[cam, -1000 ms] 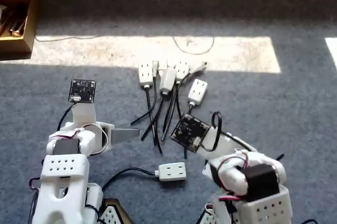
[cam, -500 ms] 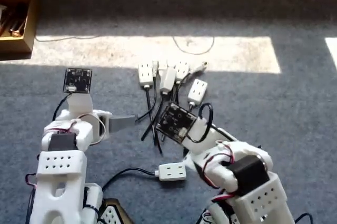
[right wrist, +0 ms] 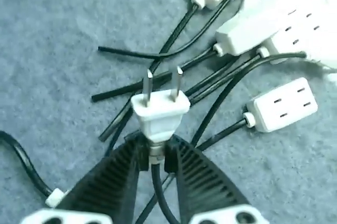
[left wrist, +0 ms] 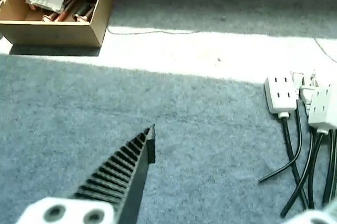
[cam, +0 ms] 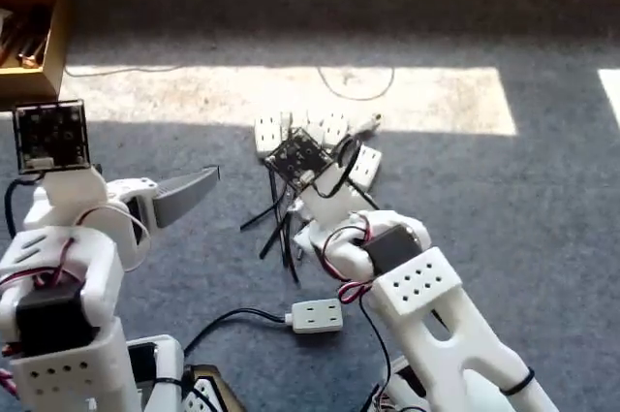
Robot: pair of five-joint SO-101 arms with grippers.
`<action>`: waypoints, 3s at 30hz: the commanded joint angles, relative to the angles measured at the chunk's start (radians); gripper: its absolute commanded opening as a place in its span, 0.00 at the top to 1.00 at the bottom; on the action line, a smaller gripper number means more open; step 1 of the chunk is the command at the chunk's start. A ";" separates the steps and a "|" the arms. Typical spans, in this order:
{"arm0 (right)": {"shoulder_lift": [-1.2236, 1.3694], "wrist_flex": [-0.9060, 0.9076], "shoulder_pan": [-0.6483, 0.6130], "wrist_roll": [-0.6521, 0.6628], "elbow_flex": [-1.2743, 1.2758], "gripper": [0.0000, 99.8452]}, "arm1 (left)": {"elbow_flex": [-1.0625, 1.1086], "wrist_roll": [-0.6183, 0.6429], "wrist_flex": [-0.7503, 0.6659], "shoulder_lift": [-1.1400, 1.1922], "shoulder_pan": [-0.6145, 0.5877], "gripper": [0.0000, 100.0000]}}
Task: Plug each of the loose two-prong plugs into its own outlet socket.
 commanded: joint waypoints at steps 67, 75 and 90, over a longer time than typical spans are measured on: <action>-0.157 0.414 -0.456 -0.034 -0.019 0.99 | 0.716 0.086 -0.327 -0.429 -0.042 0.47; -0.318 0.266 -0.509 -0.029 0.282 0.97 | 0.717 0.086 -0.327 -0.427 -0.042 0.47; -0.268 -0.050 -0.507 -0.311 0.464 0.74 | 0.717 0.086 -0.328 -0.427 -0.041 0.47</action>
